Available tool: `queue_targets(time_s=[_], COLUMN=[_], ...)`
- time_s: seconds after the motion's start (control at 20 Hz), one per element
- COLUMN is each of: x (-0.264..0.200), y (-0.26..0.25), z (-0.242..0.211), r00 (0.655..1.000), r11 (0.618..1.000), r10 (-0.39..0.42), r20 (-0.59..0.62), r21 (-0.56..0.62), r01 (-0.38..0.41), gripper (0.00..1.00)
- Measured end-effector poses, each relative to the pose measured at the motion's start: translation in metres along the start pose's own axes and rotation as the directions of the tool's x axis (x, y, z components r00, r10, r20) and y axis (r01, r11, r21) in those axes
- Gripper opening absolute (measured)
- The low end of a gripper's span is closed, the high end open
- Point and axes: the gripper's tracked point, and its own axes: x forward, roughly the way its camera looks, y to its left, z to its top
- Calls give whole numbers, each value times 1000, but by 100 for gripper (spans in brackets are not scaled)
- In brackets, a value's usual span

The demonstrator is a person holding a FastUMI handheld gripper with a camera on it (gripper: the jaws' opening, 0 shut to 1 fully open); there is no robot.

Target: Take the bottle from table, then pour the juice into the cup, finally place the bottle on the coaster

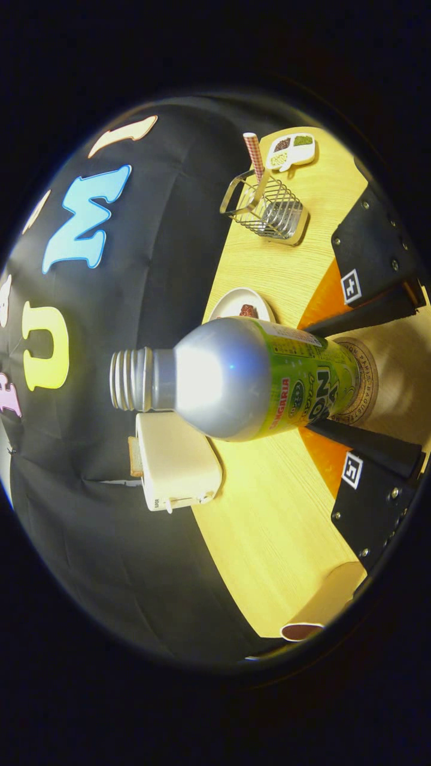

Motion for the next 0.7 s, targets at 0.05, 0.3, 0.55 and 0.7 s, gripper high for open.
queue_targets(time_s=[0.05, 0.3, 0.55, 0.7], x=[1, 1, -7, -15], y=[-1, -4, 0, 0], z=[3, 0, 2, 5], r00=[1000, 1000, 1000, 1000], r11=[1000, 1000, 1000, 1000], r10=[-5, -12, 3, -11], r20=[8, 1, -3, 5], r21=[-3, 5, 12, 2], r01=[5, 12, -3, 11], gripper=[76, 78, 82, 100])
